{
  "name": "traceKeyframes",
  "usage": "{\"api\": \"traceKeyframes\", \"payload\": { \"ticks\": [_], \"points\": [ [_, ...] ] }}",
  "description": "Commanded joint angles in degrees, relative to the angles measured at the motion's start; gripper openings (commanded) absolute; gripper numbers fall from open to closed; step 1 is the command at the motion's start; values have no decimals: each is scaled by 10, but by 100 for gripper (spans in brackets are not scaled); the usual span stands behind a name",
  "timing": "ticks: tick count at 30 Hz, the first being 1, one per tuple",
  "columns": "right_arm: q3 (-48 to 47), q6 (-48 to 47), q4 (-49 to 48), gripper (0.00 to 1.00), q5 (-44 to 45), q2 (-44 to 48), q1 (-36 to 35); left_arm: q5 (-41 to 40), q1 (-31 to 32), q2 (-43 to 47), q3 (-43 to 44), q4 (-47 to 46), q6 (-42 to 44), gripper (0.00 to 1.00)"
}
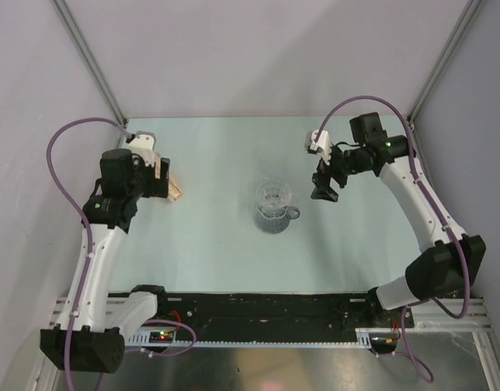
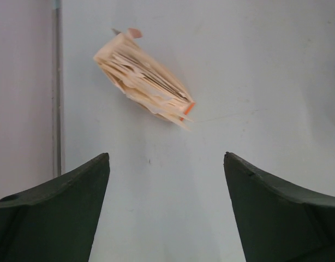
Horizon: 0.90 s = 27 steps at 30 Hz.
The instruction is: Place the coffee filter in the dripper
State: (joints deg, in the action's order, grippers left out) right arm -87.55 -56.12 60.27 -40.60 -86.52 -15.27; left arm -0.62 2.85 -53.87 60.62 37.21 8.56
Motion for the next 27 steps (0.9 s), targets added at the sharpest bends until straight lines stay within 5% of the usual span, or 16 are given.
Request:
{"api": "traceKeyframes", "payload": {
  "ticks": [1, 10, 22, 27],
  "points": [
    [40, 141, -58, 97, 21, 58, 3, -78, -14, -39, 46, 2, -4, 85],
    [110, 228, -88, 98, 10, 104, 23, -38, -40, -90, 50, 1, -8, 54],
    [145, 252, -103, 98, -12, 112, 23, 30, -83, -179, 77, -11, 30, 36],
    [146, 254, -104, 98, -18, 111, 23, 80, -84, -207, 96, -18, 123, 30]
  ]
}}
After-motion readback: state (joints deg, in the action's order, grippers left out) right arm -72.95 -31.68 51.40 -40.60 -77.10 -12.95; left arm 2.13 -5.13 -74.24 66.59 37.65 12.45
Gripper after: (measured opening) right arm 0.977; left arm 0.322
